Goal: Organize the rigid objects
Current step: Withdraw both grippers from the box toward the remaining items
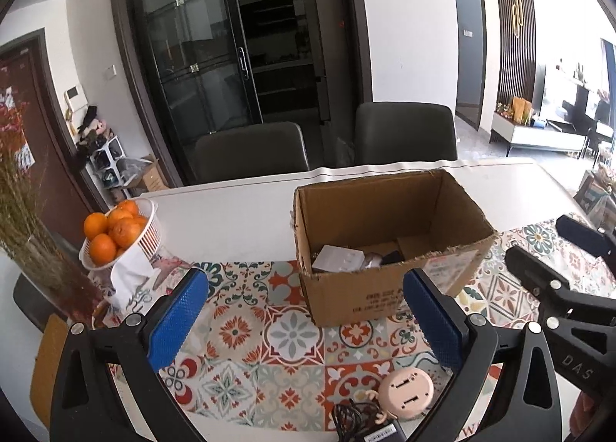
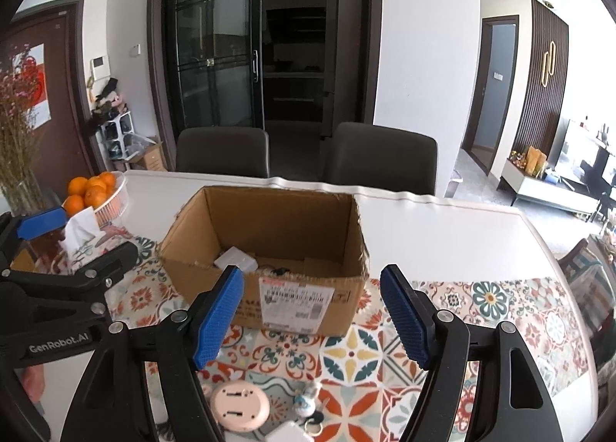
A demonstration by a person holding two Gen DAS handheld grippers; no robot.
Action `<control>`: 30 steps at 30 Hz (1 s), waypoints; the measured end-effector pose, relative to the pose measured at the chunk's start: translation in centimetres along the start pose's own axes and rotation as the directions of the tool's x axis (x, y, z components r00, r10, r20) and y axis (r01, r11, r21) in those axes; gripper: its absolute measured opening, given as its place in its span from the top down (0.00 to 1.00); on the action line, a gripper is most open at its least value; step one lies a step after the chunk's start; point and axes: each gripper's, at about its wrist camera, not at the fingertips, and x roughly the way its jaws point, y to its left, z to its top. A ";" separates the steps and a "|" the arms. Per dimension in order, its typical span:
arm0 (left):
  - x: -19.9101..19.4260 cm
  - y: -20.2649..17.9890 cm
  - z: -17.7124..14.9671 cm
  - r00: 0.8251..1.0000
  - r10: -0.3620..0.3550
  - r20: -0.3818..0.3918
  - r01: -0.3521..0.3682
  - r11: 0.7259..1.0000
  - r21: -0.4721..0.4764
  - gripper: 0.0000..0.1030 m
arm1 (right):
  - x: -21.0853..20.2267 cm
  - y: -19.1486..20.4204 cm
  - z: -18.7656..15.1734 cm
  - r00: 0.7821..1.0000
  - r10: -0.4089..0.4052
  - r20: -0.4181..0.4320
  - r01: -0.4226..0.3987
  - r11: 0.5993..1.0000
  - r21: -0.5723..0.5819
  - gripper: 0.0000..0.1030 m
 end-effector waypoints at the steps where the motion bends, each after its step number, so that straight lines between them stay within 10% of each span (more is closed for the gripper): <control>1: -0.2 -0.1 -0.3 1.000 0.001 0.001 -0.001 1.000 0.003 0.00 | -0.3 -0.1 -0.3 1.000 0.009 -0.002 -0.009 1.000 0.004 0.29; 30: -0.6 -1.0 -8.8 0.990 -0.021 -0.142 0.015 0.999 -0.043 0.00 | -1.7 1.1 -8.0 0.993 0.086 -0.083 -0.085 0.996 0.020 0.29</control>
